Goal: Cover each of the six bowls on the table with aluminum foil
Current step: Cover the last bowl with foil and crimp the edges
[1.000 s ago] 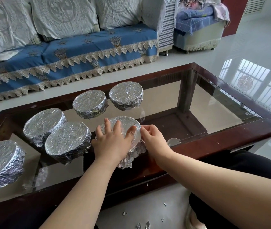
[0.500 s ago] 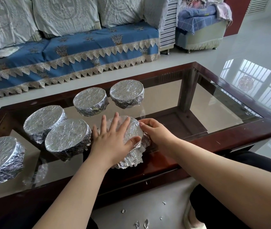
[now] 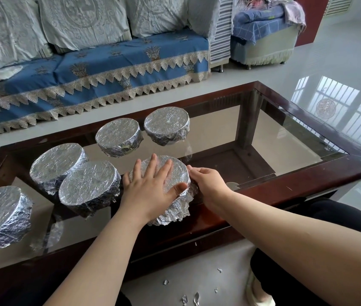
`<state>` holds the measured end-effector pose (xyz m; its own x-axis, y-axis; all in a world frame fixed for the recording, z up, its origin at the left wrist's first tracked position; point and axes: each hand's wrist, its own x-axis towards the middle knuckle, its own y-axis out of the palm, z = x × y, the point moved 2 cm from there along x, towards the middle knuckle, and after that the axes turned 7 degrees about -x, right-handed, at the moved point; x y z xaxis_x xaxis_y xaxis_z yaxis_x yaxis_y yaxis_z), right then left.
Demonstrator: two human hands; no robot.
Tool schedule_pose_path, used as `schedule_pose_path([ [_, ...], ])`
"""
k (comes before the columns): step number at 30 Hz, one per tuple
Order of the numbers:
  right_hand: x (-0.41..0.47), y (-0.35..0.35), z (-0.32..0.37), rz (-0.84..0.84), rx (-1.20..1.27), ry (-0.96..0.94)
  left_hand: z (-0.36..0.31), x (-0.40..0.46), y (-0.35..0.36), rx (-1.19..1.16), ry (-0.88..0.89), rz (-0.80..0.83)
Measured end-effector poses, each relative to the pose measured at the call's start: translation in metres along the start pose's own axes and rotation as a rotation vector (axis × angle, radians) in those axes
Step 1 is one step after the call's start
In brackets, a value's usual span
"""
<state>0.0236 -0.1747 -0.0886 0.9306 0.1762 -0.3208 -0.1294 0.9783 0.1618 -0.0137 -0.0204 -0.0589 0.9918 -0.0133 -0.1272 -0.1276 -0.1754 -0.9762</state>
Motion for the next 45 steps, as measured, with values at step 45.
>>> schedule_pose_path([
  [45,0.005,0.001,-0.001,0.020,0.014,0.002,-0.019,-0.003,-0.007,-0.031,-0.167,-0.069],
])
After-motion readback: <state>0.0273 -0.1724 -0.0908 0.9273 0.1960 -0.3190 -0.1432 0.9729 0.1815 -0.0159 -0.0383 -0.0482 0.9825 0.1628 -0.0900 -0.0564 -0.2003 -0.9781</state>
